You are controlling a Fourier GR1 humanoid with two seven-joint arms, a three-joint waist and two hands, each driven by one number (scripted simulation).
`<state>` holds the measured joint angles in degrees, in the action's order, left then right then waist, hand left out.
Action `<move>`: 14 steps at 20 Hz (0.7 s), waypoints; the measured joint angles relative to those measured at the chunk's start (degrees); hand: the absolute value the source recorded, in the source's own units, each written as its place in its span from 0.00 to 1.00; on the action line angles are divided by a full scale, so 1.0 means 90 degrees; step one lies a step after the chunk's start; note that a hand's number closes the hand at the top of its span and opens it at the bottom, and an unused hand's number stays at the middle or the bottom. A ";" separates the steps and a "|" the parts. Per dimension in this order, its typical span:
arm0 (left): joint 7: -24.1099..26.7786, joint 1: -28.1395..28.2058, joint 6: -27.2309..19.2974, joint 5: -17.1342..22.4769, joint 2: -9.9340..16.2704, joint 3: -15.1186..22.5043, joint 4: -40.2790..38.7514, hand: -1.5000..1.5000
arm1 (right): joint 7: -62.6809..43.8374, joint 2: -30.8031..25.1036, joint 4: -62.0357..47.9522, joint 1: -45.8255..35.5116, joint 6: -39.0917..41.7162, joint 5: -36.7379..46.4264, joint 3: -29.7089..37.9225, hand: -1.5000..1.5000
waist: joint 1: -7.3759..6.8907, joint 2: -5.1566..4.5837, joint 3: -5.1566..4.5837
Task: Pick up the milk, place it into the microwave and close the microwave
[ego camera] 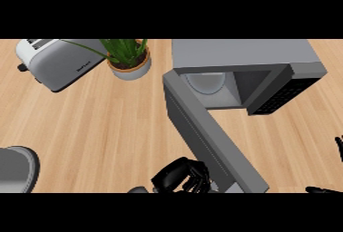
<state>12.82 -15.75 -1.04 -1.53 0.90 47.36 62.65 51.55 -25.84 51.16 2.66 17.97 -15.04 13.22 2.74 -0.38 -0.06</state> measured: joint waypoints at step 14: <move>0.0086 -0.1559 -0.1916 0.2039 0.0002 0.1182 -0.0304 1.00 | -0.0510 -0.0074 0.1184 -0.0111 0.0216 -0.0313 -0.0475 0.00 | 0.0637 -0.0092 -0.0019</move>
<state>13.59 -29.78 -18.28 16.82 0.92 58.00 59.91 46.97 -26.51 61.81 1.65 19.91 -17.85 8.95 8.48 -1.21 -0.23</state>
